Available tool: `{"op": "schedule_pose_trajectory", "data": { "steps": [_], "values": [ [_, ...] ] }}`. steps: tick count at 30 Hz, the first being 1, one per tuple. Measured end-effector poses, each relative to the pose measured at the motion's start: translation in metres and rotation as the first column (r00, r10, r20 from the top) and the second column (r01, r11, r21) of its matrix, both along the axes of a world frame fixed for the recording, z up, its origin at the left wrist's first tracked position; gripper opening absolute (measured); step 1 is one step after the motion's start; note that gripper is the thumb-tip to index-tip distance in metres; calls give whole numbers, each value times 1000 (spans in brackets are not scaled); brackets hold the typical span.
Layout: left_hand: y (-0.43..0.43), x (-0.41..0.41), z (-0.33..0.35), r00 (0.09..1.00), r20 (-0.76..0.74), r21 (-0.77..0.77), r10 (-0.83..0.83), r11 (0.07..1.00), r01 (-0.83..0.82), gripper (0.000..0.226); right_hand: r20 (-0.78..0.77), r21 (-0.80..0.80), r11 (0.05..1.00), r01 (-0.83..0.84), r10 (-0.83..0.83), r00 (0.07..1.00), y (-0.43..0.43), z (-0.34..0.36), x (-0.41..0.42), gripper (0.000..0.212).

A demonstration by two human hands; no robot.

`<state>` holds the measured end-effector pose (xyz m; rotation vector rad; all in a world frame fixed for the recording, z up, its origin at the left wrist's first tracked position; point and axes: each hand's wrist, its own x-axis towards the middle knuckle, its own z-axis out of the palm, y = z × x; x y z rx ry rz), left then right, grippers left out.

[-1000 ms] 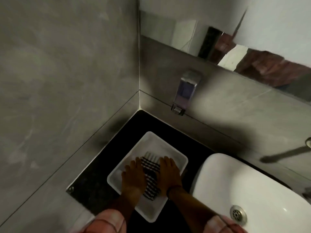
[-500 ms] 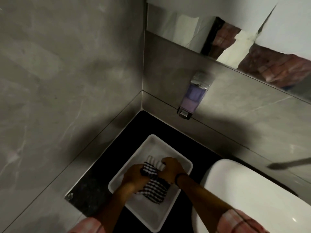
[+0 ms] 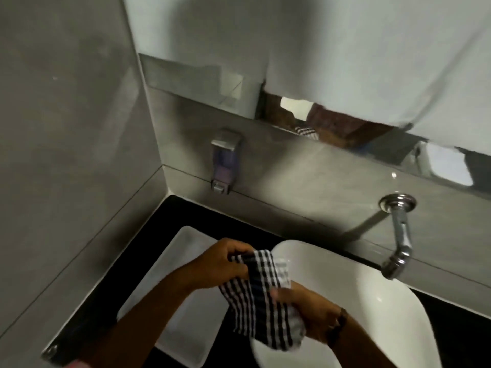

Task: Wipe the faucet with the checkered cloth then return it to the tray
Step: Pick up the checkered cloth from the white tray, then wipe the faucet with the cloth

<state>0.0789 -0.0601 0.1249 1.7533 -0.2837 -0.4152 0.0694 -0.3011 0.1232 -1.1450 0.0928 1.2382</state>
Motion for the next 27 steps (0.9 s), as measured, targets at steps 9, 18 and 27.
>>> {"op": "schedule_pose_trajectory", "data": {
  "steps": [9, 18, 27],
  "values": [
    [-124, 11, -66, 921, 381, 584, 84, 750, -310, 75, 283, -322, 725, 609, -540, 793, -133, 12, -73, 49],
    [-123, -7, -137, 902, 413, 844, -128, 426, -326, 106, 464, -140, 256, 957, -837, 292, -232, 72, -71, 50],
    [-131, -6, -149, 941, 314, 835, -129, 510, -209, 120, 879, 159, 155, 975, -472, -69, -174, 116, 38, 33]
  ]
}}
